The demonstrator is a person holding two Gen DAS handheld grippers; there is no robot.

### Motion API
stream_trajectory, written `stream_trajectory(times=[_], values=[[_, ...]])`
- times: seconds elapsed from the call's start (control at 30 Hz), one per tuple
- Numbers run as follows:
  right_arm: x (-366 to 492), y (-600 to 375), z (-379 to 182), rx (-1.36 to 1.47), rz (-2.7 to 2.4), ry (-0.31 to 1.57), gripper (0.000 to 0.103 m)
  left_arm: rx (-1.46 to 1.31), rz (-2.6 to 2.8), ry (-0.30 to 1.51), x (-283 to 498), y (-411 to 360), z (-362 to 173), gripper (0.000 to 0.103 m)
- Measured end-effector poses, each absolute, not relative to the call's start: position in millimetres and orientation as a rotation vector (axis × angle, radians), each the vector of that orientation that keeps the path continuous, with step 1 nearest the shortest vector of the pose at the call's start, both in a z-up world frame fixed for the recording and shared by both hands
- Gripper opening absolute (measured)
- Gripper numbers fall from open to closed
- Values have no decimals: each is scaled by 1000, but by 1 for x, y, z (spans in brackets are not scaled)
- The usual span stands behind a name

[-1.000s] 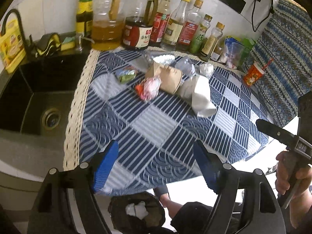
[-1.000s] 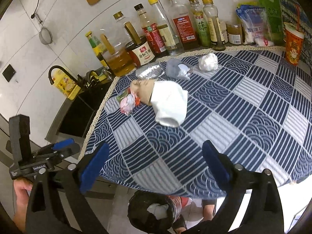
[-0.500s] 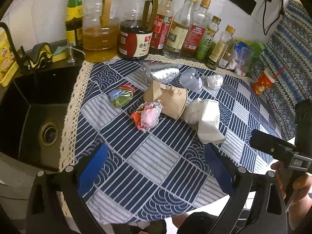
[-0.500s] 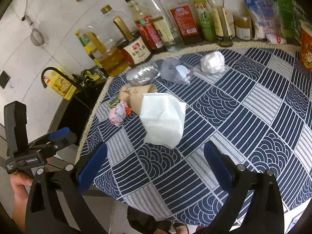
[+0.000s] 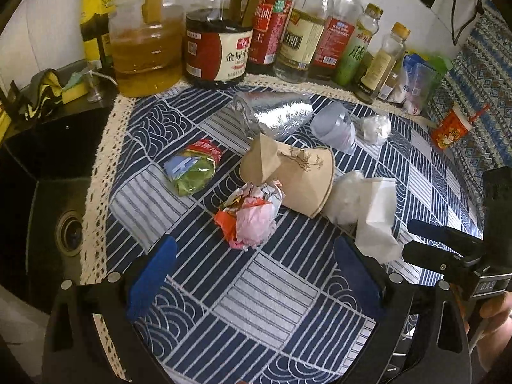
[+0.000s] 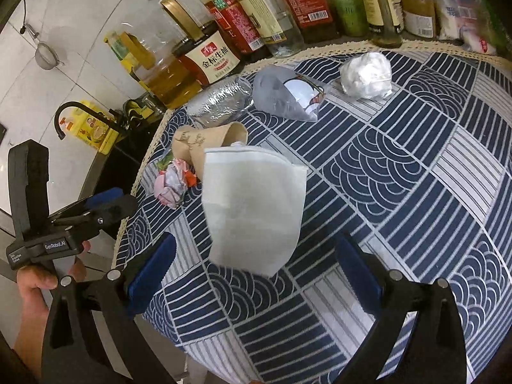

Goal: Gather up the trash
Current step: 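Grasp the pink-and-orange wrapper with the left tool while the right tool grasps the white paper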

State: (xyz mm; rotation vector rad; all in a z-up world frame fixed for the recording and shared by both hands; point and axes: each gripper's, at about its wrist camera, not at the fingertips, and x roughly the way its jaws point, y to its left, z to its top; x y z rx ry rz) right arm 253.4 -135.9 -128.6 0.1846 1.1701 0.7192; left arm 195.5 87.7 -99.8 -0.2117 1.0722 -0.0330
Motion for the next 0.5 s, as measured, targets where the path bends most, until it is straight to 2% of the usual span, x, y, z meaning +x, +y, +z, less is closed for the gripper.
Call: stream_trajectory(times=[0.2, 0.27, 0.4, 0.5], values=[[262, -130, -141, 186, 727, 1187, 98, -200, -28, 1091, 213, 87, -113, 94], [264, -128, -143, 186, 732, 1190, 98, -195, -32, 1096, 218, 87, -116, 88], [264, -127, -145, 189, 735, 1192, 98, -159, -49, 1118, 226, 82, -124, 88], [265, -124, -147, 180, 739, 1192, 98, -141, -54, 1132, 229, 80, -130, 83]])
